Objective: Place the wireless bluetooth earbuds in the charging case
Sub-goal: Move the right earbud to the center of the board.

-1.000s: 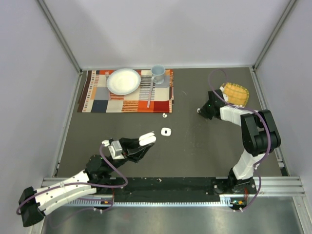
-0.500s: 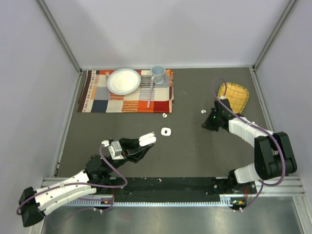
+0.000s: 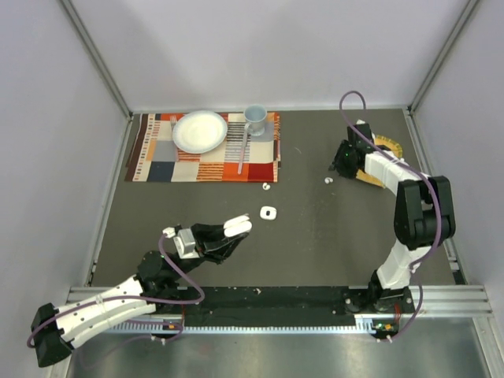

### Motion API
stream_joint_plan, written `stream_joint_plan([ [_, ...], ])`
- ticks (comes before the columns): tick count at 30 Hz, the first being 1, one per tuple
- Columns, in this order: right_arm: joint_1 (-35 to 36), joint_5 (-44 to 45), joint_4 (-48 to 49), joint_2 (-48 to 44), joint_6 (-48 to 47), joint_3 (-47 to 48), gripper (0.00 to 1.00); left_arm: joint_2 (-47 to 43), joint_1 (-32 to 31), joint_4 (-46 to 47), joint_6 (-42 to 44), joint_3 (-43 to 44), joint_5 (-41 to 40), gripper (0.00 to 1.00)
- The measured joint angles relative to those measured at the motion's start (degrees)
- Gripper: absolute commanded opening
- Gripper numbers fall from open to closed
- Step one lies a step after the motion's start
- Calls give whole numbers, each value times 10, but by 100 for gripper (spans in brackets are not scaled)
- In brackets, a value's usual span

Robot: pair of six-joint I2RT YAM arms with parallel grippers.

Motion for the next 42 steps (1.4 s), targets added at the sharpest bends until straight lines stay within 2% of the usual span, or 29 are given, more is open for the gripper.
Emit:
stream_joint_plan([
  [7, -22, -20, -26, 87, -30, 20, 37, 0, 0, -4, 0, 0, 3, 0],
  [16, -22, -47, -18, 98, -50, 26, 34, -2, 0, -8, 0, 0, 5, 0],
  [21, -23, -61, 1, 97, -54, 15, 27, -2, 0, -10, -1, 0, 6, 0],
  [22, -23, -65, 7, 97, -55, 12, 21, -2, 0, -10, -2, 0, 6, 0],
  [32, -27, -86, 75, 77, -57, -36, 6, -3, 0, -12, -10, 0, 7, 0],
  [33, -27, -88, 82, 73, -57, -43, 1, -3, 0, -12, -10, 0, 7, 0],
  [42, -27, -121, 129, 24, -55, -123, 0, -3, 0, -13, -12, 0, 7, 0],
])
